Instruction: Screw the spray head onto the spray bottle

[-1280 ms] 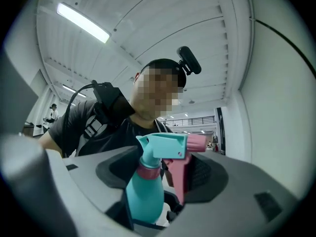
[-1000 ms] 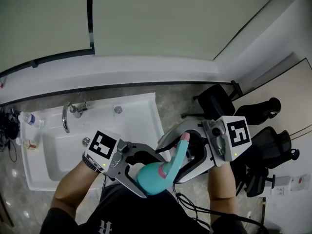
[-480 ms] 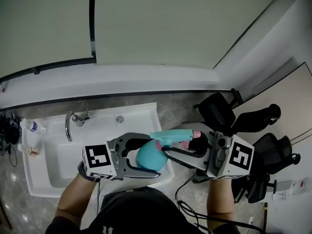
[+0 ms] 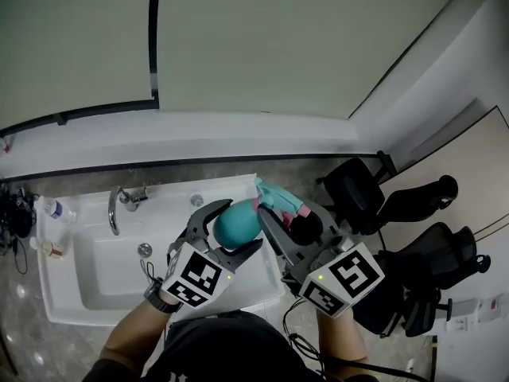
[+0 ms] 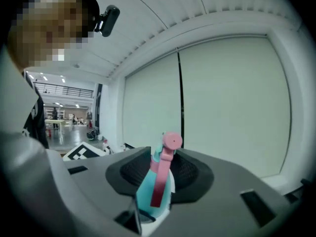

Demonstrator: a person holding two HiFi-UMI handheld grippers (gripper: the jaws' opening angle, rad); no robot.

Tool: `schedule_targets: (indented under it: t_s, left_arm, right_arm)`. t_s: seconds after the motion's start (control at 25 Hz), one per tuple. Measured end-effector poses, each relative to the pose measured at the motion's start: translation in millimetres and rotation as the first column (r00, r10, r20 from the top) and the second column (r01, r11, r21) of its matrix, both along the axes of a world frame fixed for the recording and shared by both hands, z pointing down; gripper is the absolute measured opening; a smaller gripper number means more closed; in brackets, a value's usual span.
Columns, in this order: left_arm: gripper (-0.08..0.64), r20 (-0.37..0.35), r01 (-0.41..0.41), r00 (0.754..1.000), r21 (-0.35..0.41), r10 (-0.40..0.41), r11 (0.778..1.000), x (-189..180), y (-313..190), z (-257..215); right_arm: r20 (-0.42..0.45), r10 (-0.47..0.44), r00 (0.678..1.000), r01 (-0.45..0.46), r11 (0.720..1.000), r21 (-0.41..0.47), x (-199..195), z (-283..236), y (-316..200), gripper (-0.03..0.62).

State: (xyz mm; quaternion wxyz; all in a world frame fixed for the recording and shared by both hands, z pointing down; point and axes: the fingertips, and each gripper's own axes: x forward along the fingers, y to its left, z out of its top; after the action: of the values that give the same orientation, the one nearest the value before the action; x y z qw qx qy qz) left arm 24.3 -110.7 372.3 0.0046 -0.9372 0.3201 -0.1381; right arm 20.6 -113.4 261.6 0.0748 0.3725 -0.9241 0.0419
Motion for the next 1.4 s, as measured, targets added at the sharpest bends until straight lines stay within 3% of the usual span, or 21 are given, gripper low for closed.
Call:
schedule_targets:
  t_s: [0.12,0.24,0.32,0.44,0.52,0.6,0.68,0.76,0.84,0.92,1.0,1.08,1.12,1.16,1.2,1.28,1.4]
  left_arm:
    - [0.391,0.096,0.145,0.984,0.07,-0.152,0.987,-7,-15,11]
    - [0.391,0.12,0.161,0.978,0.079,-0.17,0.984,-6,-20,21]
    - [0.391,0.069,0.093,0.993,0.038,-0.096,0.995,0,-15,22]
    - [0.391,-0.066,-0.076,0.995,-0.036,0.073,0.996,13,-2,9]
    - [0.391,-0.143,-0.197,0.972,-0.065,0.186,0.978,17,11,-1]
    - [0.391,-0.203,-0.32,0.933,-0.086,0.298,0.943,20,27,-8]
    - [0.391,-0.267,-0.448,0.872,-0.098,0.411,0.888,21,45,-17]
    - [0.391,-0.337,-0.589,0.777,-0.092,0.532,0.803,21,68,-30]
    - [0.391,-0.404,-0.733,0.642,-0.078,0.651,0.675,19,97,-44]
    - [0.391,-0.459,-0.853,0.487,-0.065,0.743,0.519,17,128,-55]
    - [0.391,-0.49,-0.928,0.347,-0.054,0.8,0.37,16,156,-62]
    - [0.391,-0.503,-0.963,0.254,-0.056,0.826,0.262,20,176,-64]
    - [0.391,-0.506,-0.972,0.226,-0.061,0.832,0.227,22,182,-63]
    - [0.391,-0.509,-0.977,0.21,-0.067,0.835,0.204,24,186,-63]
    - [0.391,-0.509,-0.978,0.203,-0.074,0.836,0.193,26,189,-61]
    - [0.391,-0.507,-0.976,0.214,-0.081,0.835,0.201,28,190,-59]
    - [0.391,-0.509,-0.97,0.235,-0.073,0.828,0.231,24,186,-59]
  right_arm:
    - [0.026,0.077,0.997,-0.076,0.996,-0.042,1,10,-6,0.123]
    - [0.028,0.112,0.993,-0.11,0.992,-0.064,1,18,-8,0.121]
    - [0.025,0.101,0.995,-0.099,0.993,-0.066,1,18,-6,0.121]
    - [0.065,-0.017,0.998,0.022,0.996,-0.087,-1,6,4,0.123]
    - [0.114,-0.136,0.984,0.148,0.983,-0.105,-3,-4,16,0.128]
    - [0.183,-0.272,0.945,0.293,0.95,-0.104,-1,-15,33,0.192]
    - [0.277,-0.4,0.874,0.429,0.902,-0.054,12,-31,53,0.227]
    - [0.381,-0.492,0.783,0.522,0.853,0.029,36,-48,64,0.227]
    - [0.459,-0.551,0.697,0.578,0.811,0.096,55,-57,64,0.227]
    - [0.473,-0.632,0.614,0.657,0.741,0.137,50,-56,67,0.227]
    - [0.444,-0.751,0.488,0.778,0.605,0.169,28,-54,86,0.25]
    - [0.406,-0.85,0.334,0.873,0.442,0.207,8,-58,112,0.281]
    - [0.384,-0.883,0.271,0.9,0.374,0.224,-1,-61,125,0.284]
    - [0.361,-0.904,0.228,0.917,0.324,0.234,-8,-63,135,0.284]
    - [0.339,-0.918,0.204,0.927,0.293,0.235,-15,-65,143,0.282]
    - [0.307,-0.931,0.197,0.935,0.272,0.225,-27,-68,154,0.282]
    - [0.276,-0.932,0.235,0.93,0.298,0.214,-33,-68,160,0.269]
